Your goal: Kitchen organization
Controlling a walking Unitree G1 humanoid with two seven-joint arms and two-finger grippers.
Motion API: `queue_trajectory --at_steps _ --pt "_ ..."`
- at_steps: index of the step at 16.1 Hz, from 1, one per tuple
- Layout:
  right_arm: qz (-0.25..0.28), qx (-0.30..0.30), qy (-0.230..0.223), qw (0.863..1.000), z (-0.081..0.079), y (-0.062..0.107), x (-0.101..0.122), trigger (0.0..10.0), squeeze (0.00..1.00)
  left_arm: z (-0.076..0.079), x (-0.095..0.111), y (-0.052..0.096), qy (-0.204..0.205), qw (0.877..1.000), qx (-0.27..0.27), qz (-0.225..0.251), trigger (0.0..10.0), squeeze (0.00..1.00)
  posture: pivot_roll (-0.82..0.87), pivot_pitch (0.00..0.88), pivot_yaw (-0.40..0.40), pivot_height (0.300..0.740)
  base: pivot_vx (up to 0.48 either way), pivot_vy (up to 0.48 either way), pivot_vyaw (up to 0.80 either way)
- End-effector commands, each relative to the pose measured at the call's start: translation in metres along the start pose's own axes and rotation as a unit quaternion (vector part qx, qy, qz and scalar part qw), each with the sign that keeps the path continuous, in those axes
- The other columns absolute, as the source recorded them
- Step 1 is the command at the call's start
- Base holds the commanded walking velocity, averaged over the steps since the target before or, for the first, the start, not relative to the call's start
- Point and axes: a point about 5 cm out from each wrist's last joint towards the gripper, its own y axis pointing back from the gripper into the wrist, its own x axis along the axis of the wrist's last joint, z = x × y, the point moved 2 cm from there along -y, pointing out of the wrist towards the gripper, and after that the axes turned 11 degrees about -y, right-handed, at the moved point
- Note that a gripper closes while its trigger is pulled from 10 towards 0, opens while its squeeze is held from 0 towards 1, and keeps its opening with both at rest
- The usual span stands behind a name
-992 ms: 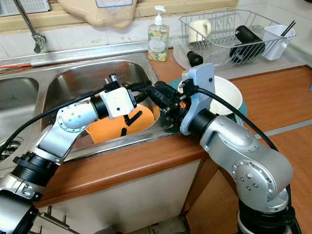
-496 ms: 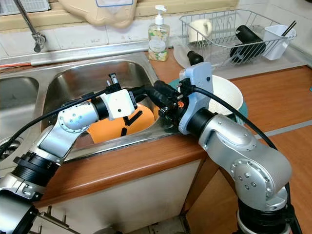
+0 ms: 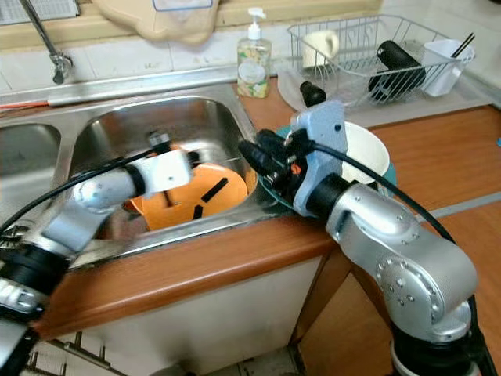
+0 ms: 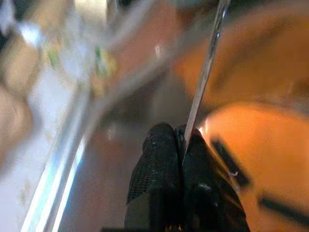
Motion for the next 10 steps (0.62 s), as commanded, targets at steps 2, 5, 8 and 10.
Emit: queue_trajectory --at_steps 2,5,8,10 --pt "-0.025 0.036 0.022 0.999 -0.012 0.001 -0.006 10.0 0.0 0.011 -0.031 0.007 0.036 0.996 -0.032 -0.079 0.0 0.0 -0.16 0.0 0.049 0.74 0.0 0.0 0.0" --pt "-0.085 0.056 0.036 0.994 -0.017 0.004 -0.025 10.0 0.0 0.024 -0.053 0.01 0.08 0.984 -0.063 -0.146 10.0 0.0 -0.15 0.0 0.044 0.74 0.0 0.0 0.0" --pt "-0.106 0.048 0.047 0.992 -0.015 0.004 -0.032 10.0 0.0 0.034 -0.058 0.011 0.136 0.971 -0.096 -0.171 10.0 1.0 -0.16 0.0 0.048 0.74 0.0 0.0 0.0" --pt "-0.103 0.037 0.044 0.993 -0.012 0.004 -0.032 10.0 0.0 0.039 -0.062 0.013 0.159 0.963 -0.108 -0.187 10.0 1.0 -0.16 0.0 0.046 0.74 0.0 0.0 0.0"
